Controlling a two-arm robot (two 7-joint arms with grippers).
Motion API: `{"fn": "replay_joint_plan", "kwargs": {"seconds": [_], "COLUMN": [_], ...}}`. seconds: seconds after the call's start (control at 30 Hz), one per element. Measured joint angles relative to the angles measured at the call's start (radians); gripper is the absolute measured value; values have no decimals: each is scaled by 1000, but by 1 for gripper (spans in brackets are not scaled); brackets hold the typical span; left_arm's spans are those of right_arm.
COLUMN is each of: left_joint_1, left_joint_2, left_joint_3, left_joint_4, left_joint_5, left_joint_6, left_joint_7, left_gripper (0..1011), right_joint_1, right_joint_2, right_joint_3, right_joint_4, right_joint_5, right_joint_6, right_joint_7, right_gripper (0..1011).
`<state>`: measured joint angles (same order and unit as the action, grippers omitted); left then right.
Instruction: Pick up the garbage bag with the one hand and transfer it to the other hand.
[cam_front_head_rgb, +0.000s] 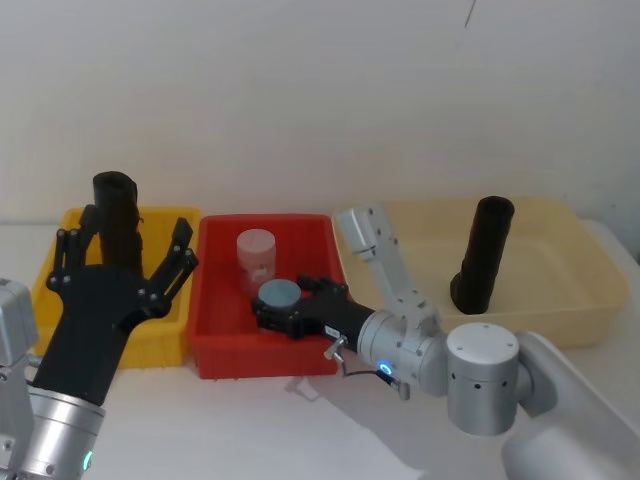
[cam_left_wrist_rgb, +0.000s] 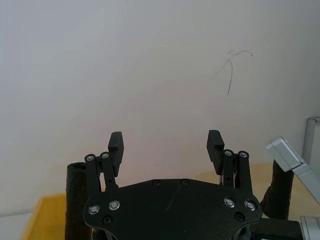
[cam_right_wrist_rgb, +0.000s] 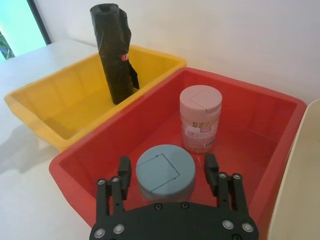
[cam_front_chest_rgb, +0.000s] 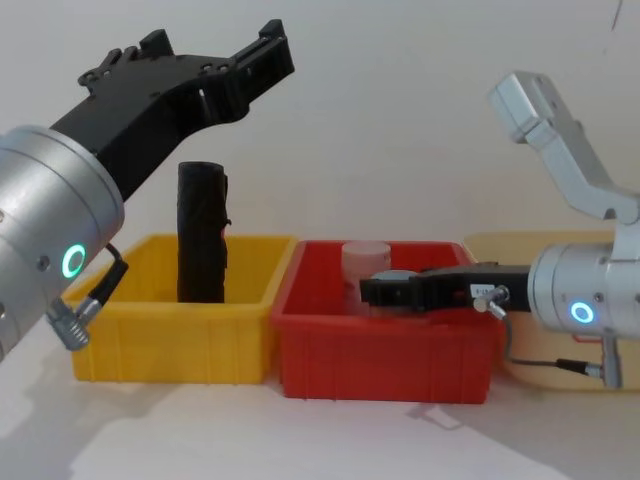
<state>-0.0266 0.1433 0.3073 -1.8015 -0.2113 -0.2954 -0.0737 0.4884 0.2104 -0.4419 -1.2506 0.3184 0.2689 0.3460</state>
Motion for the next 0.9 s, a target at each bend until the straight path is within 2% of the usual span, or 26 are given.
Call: {"fn": "replay_joint_plan", "kwargs": {"seconds": [0.1, 0.13, 0.33, 0.57, 0.9], "left_joint_1": [0, 0, 0, 0, 0], "left_joint_2": [0, 0, 0, 0, 0], "left_joint_3": [0, 0, 0, 0, 0], "left_joint_4": [0, 0, 0, 0, 0], "left_joint_5": [0, 0, 0, 0, 0], "left_joint_6": [0, 0, 0, 0, 0], "left_joint_7": [0, 0, 0, 0, 0], "left_gripper": [1001, 1001, 1001, 1001, 1001], "right_joint_1": [1, 2, 2, 0, 0], "right_joint_2": [-1, -1, -4, -8, -9], "right_joint_3": [-2, -2, 0, 12, 52], "right_joint_4": [2, 3, 2, -13, -74], "right_joint_5": [-6, -8, -16, -19, 1], "right_joint_6": [5, 7, 13, 16, 5], "right_joint_7": [-4, -6, -13, -21, -35], "right_gripper": [849, 795, 648, 646, 646]}}
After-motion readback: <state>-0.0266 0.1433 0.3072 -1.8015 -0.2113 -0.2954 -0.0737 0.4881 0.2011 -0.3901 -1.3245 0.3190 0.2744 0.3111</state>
